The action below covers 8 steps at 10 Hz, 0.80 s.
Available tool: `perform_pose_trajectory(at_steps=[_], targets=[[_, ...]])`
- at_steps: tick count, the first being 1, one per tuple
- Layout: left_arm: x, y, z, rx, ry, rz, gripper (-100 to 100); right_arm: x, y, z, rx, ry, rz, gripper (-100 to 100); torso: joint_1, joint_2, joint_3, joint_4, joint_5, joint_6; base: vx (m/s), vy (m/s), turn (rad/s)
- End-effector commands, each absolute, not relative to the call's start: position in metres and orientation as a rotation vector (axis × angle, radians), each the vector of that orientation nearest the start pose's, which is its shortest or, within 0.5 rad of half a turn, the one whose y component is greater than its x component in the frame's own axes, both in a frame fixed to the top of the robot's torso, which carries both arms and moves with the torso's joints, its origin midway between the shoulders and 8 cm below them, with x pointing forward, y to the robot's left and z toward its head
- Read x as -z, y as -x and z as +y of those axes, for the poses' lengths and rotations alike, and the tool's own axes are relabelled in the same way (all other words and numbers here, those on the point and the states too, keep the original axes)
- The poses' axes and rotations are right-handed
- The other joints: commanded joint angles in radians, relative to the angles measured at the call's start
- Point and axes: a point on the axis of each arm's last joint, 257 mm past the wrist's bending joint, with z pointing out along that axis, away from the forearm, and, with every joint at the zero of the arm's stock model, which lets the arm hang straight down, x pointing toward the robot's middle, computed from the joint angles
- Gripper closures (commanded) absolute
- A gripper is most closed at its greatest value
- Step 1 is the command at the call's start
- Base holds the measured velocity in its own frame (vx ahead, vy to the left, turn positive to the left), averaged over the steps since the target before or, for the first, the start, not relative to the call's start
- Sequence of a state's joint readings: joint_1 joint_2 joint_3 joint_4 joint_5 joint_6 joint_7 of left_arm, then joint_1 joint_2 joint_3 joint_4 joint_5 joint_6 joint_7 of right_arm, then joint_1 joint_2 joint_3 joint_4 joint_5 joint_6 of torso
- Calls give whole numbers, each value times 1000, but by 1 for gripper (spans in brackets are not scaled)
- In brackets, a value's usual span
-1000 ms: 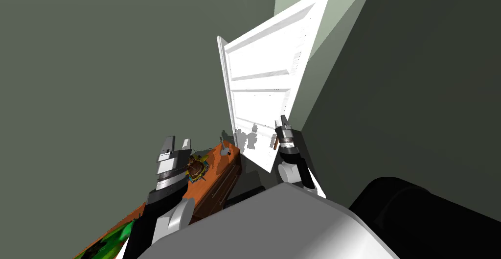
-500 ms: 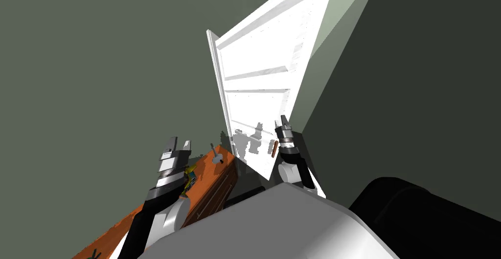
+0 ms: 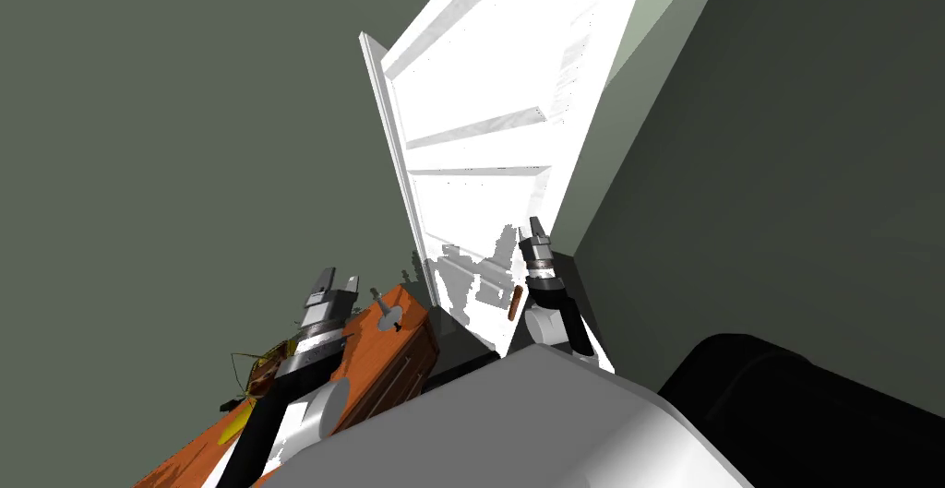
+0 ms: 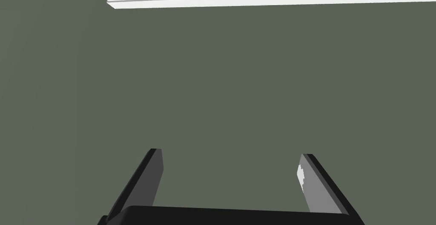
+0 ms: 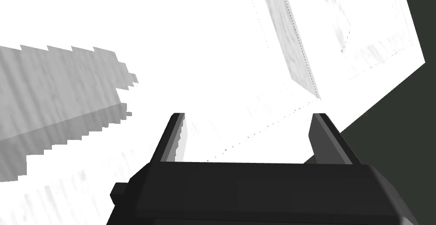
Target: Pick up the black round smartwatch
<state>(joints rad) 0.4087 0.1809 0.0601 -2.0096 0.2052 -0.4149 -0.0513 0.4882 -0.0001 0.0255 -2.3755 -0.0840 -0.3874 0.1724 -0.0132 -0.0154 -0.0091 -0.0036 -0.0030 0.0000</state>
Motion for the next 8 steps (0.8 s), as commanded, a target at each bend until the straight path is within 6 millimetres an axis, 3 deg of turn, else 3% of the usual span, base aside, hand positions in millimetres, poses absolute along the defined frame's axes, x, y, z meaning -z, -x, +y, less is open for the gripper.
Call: perform_pose_trajectory(at_steps=[1, 3, 8], targets=[[84, -406, 335, 1244, 883, 826, -100, -49, -344, -277, -1230, -652, 616, 0, 0, 0, 0, 0, 0, 0, 125, -135, 18], [117, -413, 358, 1222, 990, 853, -100, -47, -344, -276, -1231, -655, 620, 0, 1, 2, 1, 2, 1, 0, 124, -146, 30], [216, -411, 420, 1140, 1322, 886, -100, -47, -344, -276, -1231, -655, 620, 0, -4, -8, -4, -1, 0, 0, 217, -198, 67]])
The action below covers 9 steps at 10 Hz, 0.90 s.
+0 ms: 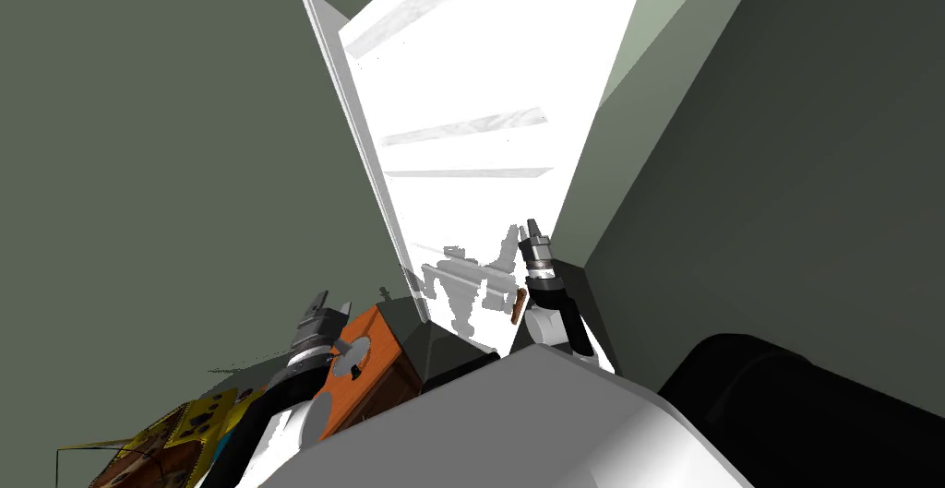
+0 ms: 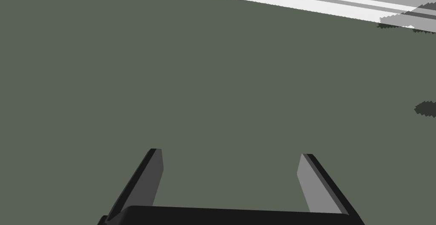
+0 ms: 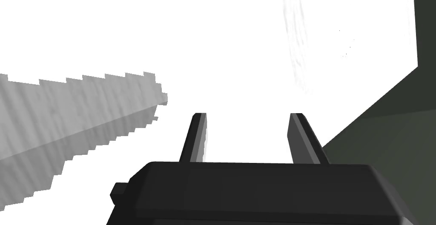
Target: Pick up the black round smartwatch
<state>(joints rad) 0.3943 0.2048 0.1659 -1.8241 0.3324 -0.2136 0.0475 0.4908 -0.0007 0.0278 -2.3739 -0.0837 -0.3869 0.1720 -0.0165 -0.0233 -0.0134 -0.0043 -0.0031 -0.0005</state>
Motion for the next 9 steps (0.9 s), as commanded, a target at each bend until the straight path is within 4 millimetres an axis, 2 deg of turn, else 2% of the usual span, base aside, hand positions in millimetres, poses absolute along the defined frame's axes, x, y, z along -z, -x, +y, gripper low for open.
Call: perform_pose_trajectory(at_steps=[1, 3, 4, 6, 8, 9], targets=[[221, -411, 421, 1134, 1332, 889, -100, -47, -344, -276, -1231, -655, 620, 0, 0, 0, 0, 0, 0, 0, 123, -100, 38], [265, -400, 444, 1089, 1481, 889, -100, -47, -344, -276, -1231, -655, 620, 0, 7, 7, 4, 2, 2, 0, 123, -86, 60], [268, -399, 444, 1086, 1486, 890, -100, -47, -344, -276, -1231, -655, 620, 0, 7, 6, 4, 1, 2, 0, 115, -68, 32], [314, -382, 464, 1034, 1636, 881, -100, -47, -344, -276, -1231, -655, 620, 0, 9, 8, 5, 2, 2, 0, 122, -57, 66], [316, -381, 464, 1030, 1642, 884, -100, -47, -344, -276, -1231, -655, 620, 0, 9, 7, 4, 1, 2, 0, 93, -41, 12], [339, -370, 472, 1000, 1719, 877, -100, -47, -344, -276, -1231, -654, 620, 0, 11, 10, 6, 2, 2, 0, 54, -21, 51]])
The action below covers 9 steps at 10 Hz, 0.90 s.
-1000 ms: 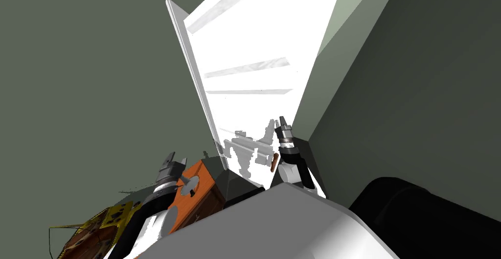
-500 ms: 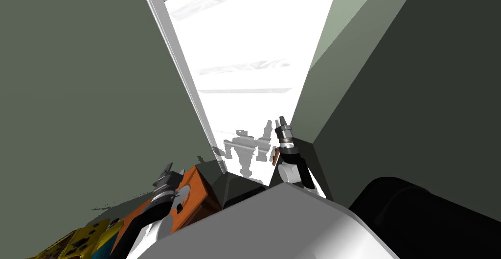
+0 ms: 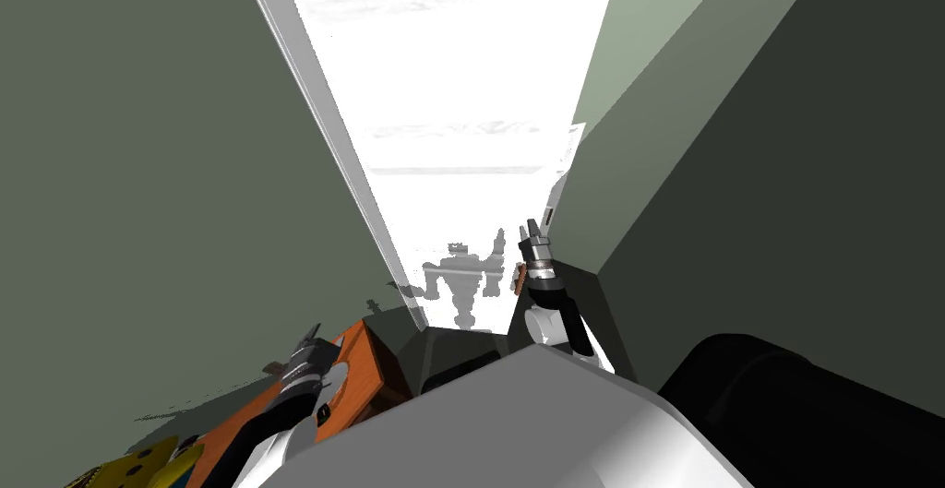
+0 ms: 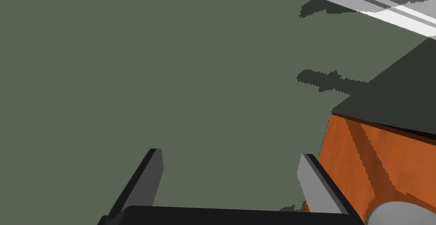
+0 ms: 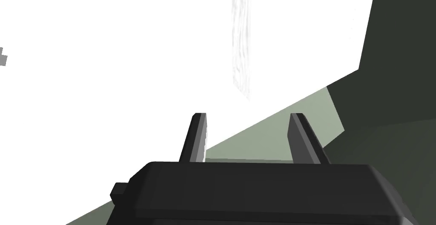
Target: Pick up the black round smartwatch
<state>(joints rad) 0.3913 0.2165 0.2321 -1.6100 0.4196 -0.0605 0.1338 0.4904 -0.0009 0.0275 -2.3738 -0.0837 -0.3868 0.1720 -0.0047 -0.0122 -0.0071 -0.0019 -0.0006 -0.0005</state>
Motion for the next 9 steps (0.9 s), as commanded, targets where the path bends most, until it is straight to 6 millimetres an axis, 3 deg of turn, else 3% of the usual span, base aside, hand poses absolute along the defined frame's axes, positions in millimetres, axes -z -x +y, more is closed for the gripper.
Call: perform_pose_trajectory(at_steps=[1, 2, 3, 5, 6, 9], targets=[[362, -358, 479, 969, 1794, 869, -100, -47, -344, -276, -1231, -655, 620, 0, 0, 0, 0, 0, 0, 0, 129, -53, 78], [381, -346, 486, 941, 1860, 856, -100, -47, -344, -276, -1231, -655, 620, 0, -2, -3, -2, -1, 0, 0, 143, -51, 92], [383, -345, 486, 937, 1866, 859, -100, -47, -344, -276, -1231, -655, 620, 0, -2, -4, -3, -1, 0, 0, 98, -20, 41], [422, -317, 496, 873, 2000, 834, -100, -47, -344, -276, -1230, -655, 620, 0, 1, -3, -2, -1, 0, 0, 122, 7, 62], [422, -317, 495, 872, 2003, 835, -100, -47, -344, -276, -1230, -655, 620, 0, 2, -4, -2, -1, 0, 0, 88, -9, 33], [473, -272, 502, 772, 2186, 795, -100, -47, -344, -276, -1231, -654, 620, 0, 1, 0, 0, 0, 0, 0, 75, -8, 75]])
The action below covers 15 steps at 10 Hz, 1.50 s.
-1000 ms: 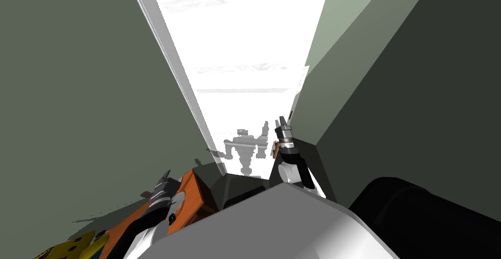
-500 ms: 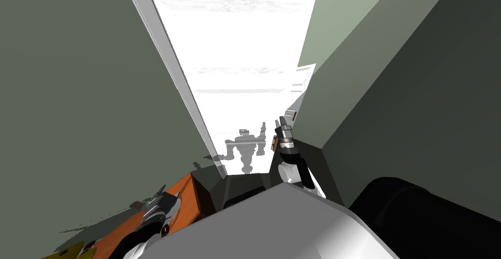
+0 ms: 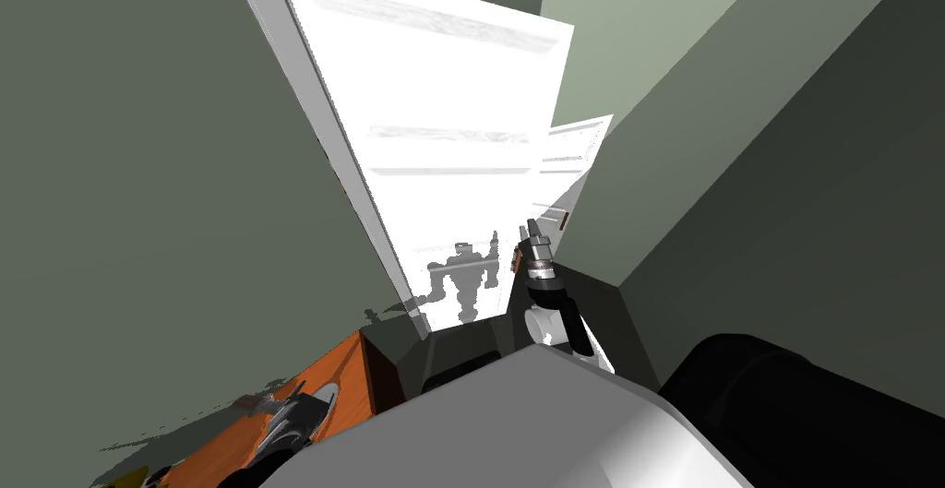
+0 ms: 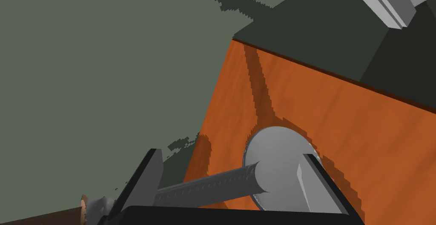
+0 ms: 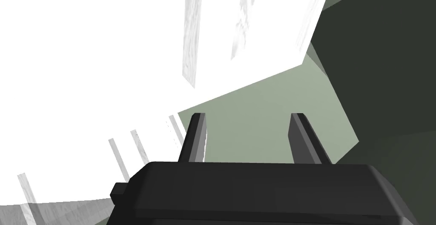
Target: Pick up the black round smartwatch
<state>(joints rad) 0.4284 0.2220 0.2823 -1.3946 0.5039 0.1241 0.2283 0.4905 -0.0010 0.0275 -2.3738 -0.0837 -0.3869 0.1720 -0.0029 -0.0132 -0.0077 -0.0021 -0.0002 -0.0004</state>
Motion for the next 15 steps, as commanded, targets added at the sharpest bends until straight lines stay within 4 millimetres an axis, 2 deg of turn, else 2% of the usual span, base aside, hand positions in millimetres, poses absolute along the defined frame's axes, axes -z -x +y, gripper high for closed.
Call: perform_pose_trajectory(at_steps=[1, 5, 6, 7, 9, 10, 11, 12, 13, 14, 15], targets=[[473, -272, 502, 772, 2186, 795, -100, -47, -344, -276, -1231, -654, 620, 0, 0, 0, 0, 0, 0, 0, 68, -2, 12], [524, -212, 500, 642, 2386, 743, -100, -47, -344, -276, -1231, -654, 620, 0, 1, 2, 1, 0, 0, 0, 54, 11, 56], [534, -199, 499, 612, 2425, 733, -100, -47, -344, -276, -1231, -654, 620, 0, 1, 2, 1, 0, 0, 0, 44, 15, 48], [534, -199, 499, 612, 2425, 733, -100, -47, -344, -276, -1231, -654, 620, 0, 1, 3, 1, 1, 0, 0, 22, 12, 15], [555, -168, 492, 544, 2509, 714, -100, -47, -344, -276, -1231, -654, 620, 0, 1, 5, 3, 1, 0, 0, 19, 21, 43], [559, -162, 490, 532, 2523, 713, -100, -47, -344, -276, -1231, -654, 620, 0, 2, 4, 2, 1, 0, 0, 19, 31, 27], [553, -170, 490, 544, 2508, 716, -100, -47, -344, -276, -1231, -654, 620, 0, 2, 5, 3, 1, 0, 0, 6, 13, 2], [554, -168, 490, 541, 2513, 715, 0, -47, -344, -276, -1231, -654, 620, 0, 1, 5, 3, 1, 0, 1, 0, 0, 0], [559, -163, 499, 523, 2520, 686, -100, -47, -344, -276, -1231, -654, 620, 0, 0, 5, 3, 1, 0, 0, -45, -14, -253], [559, -163, 499, 528, 2527, 669, -100, -48, -344, -276, -1231, -654, 620, 0, 0, 8, 4, 2, 0, 1, -54, -9, -134], [563, -157, 508, 506, 2525, 661, -100, -47, -344, -276, -1231, -654, 620, 0, 0, 9, 5, 2, 0, 0, -72, -17, -225]])
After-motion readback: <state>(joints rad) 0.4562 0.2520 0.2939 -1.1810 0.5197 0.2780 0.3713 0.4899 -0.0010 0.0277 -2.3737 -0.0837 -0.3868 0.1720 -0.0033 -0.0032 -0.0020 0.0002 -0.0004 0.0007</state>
